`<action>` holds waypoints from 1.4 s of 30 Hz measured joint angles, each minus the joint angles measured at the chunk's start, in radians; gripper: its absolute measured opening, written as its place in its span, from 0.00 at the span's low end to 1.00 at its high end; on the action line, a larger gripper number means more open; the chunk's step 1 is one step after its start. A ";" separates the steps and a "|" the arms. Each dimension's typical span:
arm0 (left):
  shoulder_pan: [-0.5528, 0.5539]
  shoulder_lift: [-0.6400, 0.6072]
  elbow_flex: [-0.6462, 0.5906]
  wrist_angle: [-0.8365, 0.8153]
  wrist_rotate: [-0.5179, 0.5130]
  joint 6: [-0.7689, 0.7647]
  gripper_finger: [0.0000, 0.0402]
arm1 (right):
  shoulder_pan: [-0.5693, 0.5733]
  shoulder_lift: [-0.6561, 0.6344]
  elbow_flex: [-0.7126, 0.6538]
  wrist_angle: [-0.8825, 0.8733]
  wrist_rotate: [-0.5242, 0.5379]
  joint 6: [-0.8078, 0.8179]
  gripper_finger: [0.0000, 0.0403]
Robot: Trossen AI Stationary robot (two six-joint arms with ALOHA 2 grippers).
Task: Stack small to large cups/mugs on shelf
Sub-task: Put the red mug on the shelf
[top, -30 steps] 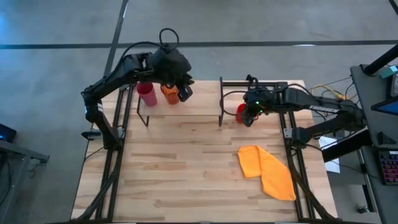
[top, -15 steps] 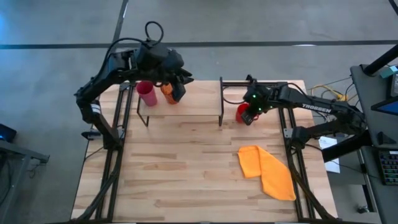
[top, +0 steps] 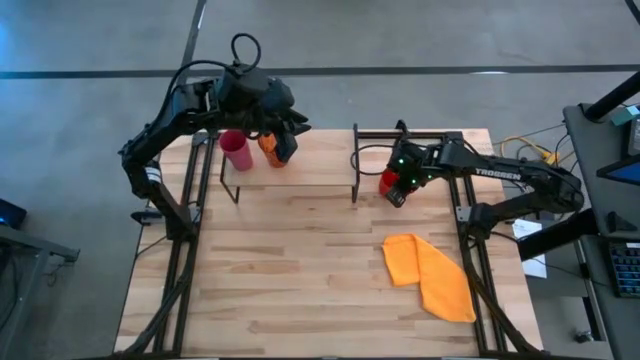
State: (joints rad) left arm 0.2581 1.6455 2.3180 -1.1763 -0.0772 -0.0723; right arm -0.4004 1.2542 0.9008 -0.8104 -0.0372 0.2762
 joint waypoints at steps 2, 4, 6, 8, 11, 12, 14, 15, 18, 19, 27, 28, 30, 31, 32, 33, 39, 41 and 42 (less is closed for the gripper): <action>0.000 0.000 0.000 0.000 0.000 0.000 0.21 | 0.000 0.024 -0.004 0.007 0.001 -0.001 0.18; 0.000 0.000 0.000 0.001 0.001 0.000 0.21 | 0.000 0.049 -0.005 0.011 0.003 -0.004 0.18; 0.000 0.000 0.000 0.000 0.001 0.000 0.21 | 0.000 0.068 -0.005 0.016 0.007 -0.004 0.18; 0.000 0.000 0.000 0.001 0.001 -0.001 0.21 | 0.000 0.088 -0.005 0.017 0.012 -0.008 0.18; 0.000 0.000 0.000 0.001 0.001 -0.001 0.21 | 0.000 0.107 -0.006 0.030 0.014 -0.014 0.18; 0.000 0.000 0.000 0.001 0.001 0.000 0.21 | 0.000 0.108 -0.006 0.038 0.015 -0.015 0.18; 0.000 0.000 0.000 0.001 0.001 0.000 0.21 | 0.001 0.112 -0.006 0.040 0.044 -0.015 0.18; 0.000 0.000 0.000 0.001 0.001 0.000 0.21 | 0.001 0.111 -0.006 0.041 0.060 -0.015 0.18; 0.000 0.000 0.000 0.002 0.002 0.000 0.21 | -0.003 0.105 -0.006 0.043 0.091 -0.030 0.18; 0.000 0.000 0.000 0.002 0.002 0.000 0.21 | -0.006 0.104 -0.006 0.043 0.091 -0.045 0.18; 0.000 0.000 0.000 0.002 0.002 0.000 0.21 | -0.006 0.118 -0.006 0.042 0.090 -0.060 0.18; 0.000 0.000 0.000 0.002 0.002 0.000 0.21 | -0.006 0.122 -0.006 0.042 0.090 -0.060 0.18; 0.000 0.000 0.000 0.002 0.002 0.000 0.21 | -0.006 0.132 -0.006 0.042 0.090 -0.060 0.17; 0.000 0.000 0.000 0.002 0.001 0.000 0.21 | -0.006 0.137 -0.006 0.042 0.090 -0.060 0.16; 0.000 0.000 0.000 0.002 0.001 0.000 0.21 | -0.006 0.143 -0.006 0.042 0.090 -0.060 0.15; 0.000 0.000 0.000 0.002 0.002 0.000 0.21 | -0.006 0.147 -0.006 0.042 0.090 -0.060 0.13; 0.000 0.000 -0.001 0.002 0.001 0.000 0.21 | -0.006 0.130 0.002 0.024 0.087 -0.024 0.03; 0.000 0.000 -0.001 0.001 0.002 0.000 0.21 | -0.004 0.108 0.027 -0.013 0.087 -0.003 0.03; 0.000 0.000 -0.001 0.001 0.001 0.000 0.21 | -0.004 0.094 0.045 -0.039 0.089 0.001 0.03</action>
State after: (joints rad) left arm 0.2584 1.6455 2.3169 -1.1755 -0.0761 -0.0723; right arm -0.4043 1.3481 0.9457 -0.8492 0.0516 0.2771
